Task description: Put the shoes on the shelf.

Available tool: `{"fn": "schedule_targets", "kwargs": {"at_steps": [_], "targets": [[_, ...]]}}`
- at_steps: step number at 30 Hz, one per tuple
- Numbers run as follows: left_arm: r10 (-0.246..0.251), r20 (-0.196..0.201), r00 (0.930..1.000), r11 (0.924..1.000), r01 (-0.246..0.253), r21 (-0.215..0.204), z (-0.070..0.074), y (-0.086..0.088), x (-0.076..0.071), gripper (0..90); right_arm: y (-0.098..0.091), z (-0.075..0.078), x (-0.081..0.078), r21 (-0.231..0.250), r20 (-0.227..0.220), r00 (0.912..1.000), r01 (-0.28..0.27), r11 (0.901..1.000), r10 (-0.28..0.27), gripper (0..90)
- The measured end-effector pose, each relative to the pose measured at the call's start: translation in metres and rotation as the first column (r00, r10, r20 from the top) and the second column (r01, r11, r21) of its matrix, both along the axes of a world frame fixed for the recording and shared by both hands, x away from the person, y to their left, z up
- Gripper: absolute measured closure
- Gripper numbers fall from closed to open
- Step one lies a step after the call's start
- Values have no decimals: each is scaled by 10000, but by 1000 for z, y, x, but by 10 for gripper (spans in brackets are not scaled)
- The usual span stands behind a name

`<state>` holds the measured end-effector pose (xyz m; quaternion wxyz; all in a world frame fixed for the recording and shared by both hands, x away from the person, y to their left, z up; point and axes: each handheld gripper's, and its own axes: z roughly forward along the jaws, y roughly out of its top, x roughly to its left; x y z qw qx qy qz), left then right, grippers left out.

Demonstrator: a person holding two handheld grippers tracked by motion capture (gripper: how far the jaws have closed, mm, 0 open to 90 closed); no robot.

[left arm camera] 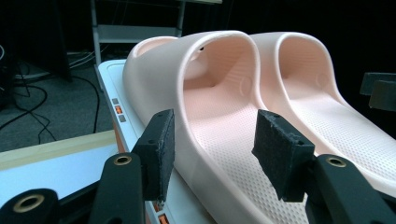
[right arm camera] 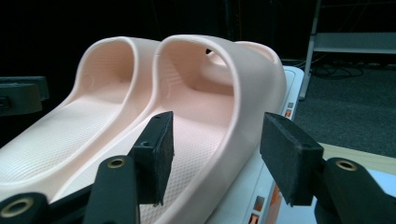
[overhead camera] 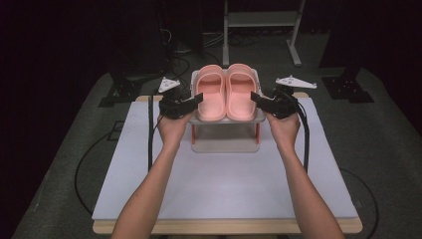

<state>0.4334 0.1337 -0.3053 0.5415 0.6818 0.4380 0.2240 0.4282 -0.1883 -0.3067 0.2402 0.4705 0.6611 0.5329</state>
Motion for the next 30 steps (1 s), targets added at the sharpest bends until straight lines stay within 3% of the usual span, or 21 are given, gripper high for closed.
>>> {"fn": "schedule_targets", "kwargs": {"at_steps": [14, 30], "targets": [[-395, 248, 9989, 9991, 391, 169, 2, -2, -18, 454, -1, -5, -17, -240, 125, 9995, -278, 9993, 281, 415], [-568, 427, 9975, 9982, 576, -172, -4, 8, -37, 434, -5, -15, -39, -189, 321, 9985, -439, 9989, 445, 403]]}}
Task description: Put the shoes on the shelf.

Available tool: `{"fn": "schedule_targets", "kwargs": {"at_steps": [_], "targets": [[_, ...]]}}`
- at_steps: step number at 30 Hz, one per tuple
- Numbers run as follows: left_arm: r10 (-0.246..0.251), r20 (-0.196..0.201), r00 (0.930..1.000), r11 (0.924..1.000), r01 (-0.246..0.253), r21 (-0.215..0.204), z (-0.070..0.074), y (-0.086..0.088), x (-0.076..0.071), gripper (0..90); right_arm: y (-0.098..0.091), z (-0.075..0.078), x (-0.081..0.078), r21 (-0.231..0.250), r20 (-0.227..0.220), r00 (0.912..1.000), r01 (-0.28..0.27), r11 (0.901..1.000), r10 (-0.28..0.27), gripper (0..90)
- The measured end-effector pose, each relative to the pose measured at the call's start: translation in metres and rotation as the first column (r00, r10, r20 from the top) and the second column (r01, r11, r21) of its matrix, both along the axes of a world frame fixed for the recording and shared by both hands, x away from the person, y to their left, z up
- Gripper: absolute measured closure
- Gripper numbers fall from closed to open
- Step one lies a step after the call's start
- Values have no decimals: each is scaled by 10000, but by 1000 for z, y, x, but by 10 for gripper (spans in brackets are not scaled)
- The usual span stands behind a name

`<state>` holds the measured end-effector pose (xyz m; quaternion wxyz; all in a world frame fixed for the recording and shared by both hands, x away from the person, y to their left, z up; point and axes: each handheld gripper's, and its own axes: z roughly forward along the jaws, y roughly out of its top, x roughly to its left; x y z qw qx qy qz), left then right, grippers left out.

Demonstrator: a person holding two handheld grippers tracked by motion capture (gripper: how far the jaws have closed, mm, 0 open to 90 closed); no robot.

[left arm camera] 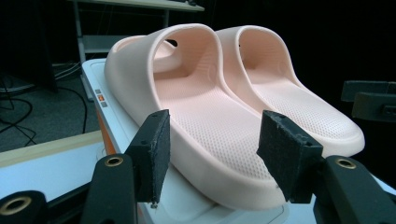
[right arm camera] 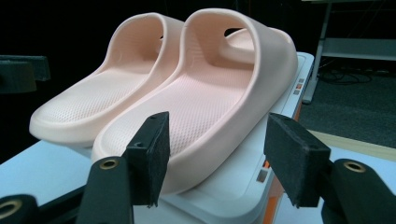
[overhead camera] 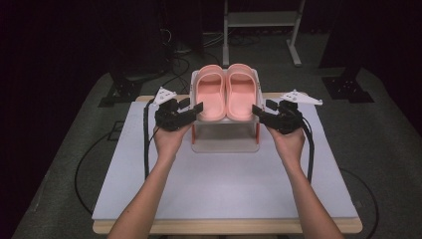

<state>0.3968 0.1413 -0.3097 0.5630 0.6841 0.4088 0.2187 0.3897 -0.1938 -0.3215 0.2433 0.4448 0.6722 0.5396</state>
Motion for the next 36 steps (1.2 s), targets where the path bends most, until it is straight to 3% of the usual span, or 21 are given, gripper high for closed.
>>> {"fn": "schedule_targets", "kwargs": {"at_steps": [15, 36], "targets": [[-4, 115, 9999, 10000, 5, -97, -9, 9, -12, 429, -6, -5, -19, -88, 291, 9996, -46, 10000, 48, 385], [-144, 218, 9997, 9997, 148, -187, -20, 20, -28, 394, -18, -21, -36, -178, 180, 9998, 96, 9998, -93, 307]]}}
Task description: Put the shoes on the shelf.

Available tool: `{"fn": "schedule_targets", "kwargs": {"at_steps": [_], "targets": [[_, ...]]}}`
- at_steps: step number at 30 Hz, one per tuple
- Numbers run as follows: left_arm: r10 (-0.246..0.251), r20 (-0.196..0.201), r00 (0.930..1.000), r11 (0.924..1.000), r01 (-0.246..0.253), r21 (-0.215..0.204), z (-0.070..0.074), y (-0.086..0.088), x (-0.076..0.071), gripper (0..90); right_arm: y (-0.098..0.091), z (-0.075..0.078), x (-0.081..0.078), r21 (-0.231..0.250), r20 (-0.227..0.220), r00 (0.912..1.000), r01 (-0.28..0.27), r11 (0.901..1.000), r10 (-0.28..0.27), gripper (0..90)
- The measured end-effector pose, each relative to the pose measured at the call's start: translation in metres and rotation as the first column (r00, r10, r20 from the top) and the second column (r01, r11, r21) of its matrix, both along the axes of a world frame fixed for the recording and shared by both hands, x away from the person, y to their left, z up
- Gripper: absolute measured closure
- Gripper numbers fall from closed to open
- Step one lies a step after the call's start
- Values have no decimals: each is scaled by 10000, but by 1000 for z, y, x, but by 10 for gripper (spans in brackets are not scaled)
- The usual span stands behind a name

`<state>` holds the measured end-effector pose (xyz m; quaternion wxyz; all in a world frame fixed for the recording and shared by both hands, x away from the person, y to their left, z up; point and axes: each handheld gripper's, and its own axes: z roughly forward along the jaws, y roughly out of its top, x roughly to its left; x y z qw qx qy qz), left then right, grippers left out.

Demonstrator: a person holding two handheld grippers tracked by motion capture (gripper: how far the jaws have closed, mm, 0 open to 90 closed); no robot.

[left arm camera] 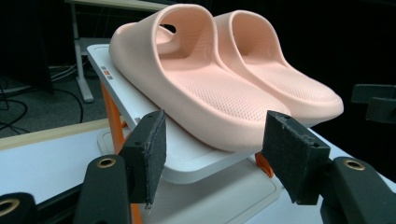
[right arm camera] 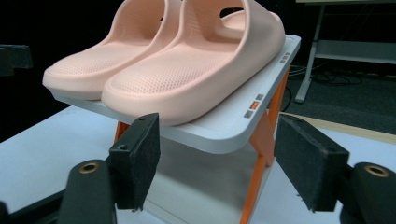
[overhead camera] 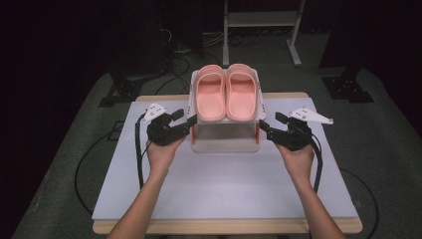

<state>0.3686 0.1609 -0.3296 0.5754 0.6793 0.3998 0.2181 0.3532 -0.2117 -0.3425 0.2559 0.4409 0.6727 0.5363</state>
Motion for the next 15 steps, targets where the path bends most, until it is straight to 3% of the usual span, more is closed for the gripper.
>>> {"fn": "schedule_targets", "kwargs": {"at_steps": [15], "targets": [[19, 28, 10000, 10000, -19, 4, -9, 5, -9, 368, -9, -17, -11, -9, -143, 9998, 111, 9999, -111, 300]]}}
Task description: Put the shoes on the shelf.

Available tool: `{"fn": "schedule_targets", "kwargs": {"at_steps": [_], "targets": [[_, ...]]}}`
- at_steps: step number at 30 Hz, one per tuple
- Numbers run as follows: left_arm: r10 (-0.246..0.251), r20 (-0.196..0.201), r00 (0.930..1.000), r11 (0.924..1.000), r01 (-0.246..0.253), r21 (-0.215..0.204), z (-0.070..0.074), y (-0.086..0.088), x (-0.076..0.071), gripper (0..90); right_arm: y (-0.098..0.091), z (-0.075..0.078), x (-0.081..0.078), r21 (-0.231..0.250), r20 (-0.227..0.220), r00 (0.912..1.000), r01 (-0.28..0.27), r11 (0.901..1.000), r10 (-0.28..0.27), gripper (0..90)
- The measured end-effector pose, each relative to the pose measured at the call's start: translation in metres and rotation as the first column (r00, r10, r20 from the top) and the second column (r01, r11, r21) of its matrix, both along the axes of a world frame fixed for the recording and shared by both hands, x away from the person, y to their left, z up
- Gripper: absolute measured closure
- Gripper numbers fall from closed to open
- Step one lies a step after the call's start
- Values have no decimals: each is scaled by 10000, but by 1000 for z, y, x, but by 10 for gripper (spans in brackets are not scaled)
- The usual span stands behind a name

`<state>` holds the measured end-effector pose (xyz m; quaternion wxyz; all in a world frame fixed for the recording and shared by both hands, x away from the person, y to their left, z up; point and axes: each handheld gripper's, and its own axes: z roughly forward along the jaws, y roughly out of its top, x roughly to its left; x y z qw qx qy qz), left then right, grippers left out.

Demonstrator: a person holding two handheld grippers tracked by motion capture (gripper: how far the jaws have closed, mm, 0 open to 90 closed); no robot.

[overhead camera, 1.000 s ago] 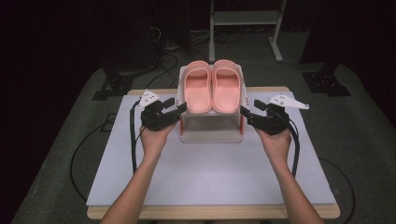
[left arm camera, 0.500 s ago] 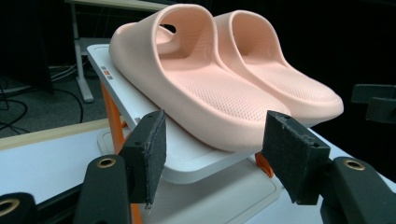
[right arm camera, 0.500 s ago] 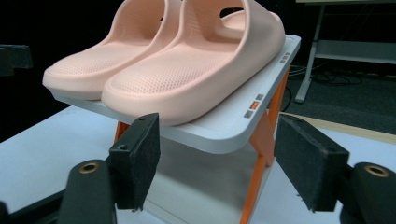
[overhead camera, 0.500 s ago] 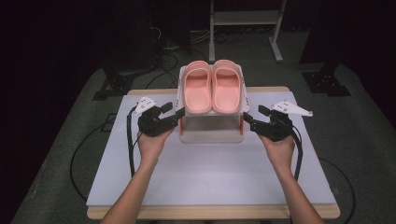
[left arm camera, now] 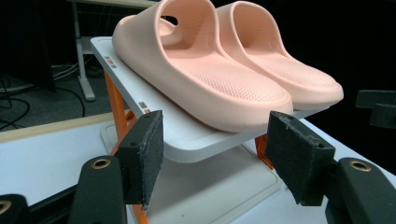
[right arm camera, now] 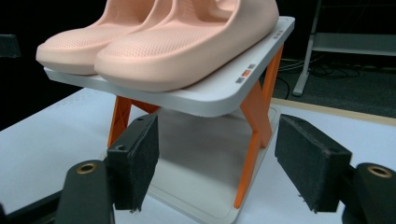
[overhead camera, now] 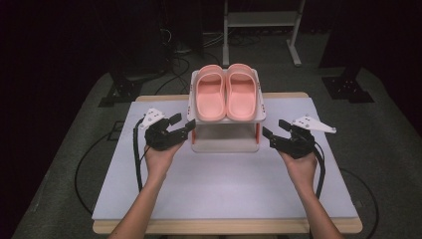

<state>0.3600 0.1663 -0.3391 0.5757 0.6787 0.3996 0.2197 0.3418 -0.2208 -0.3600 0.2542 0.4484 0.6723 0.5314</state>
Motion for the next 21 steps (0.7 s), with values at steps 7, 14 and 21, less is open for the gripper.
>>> {"fn": "schedule_targets", "kwargs": {"at_steps": [7, 14, 21], "targets": [[31, -9, 10000, 10000, -31, -56, -8, 3, -4, 343, -7, -9, -4, 10, -122, 9999, 71, 10000, -71, 301], [32, -58, 10000, 10000, -32, -75, -13, 7, -7, 321, -13, -16, -9, -51, -165, 9997, 173, 9998, -174, 298], [134, -119, 9998, 9999, -134, 5, -21, 11, -11, 290, -18, -23, -12, -53, -213, 9995, 226, 9997, -227, 298]]}}
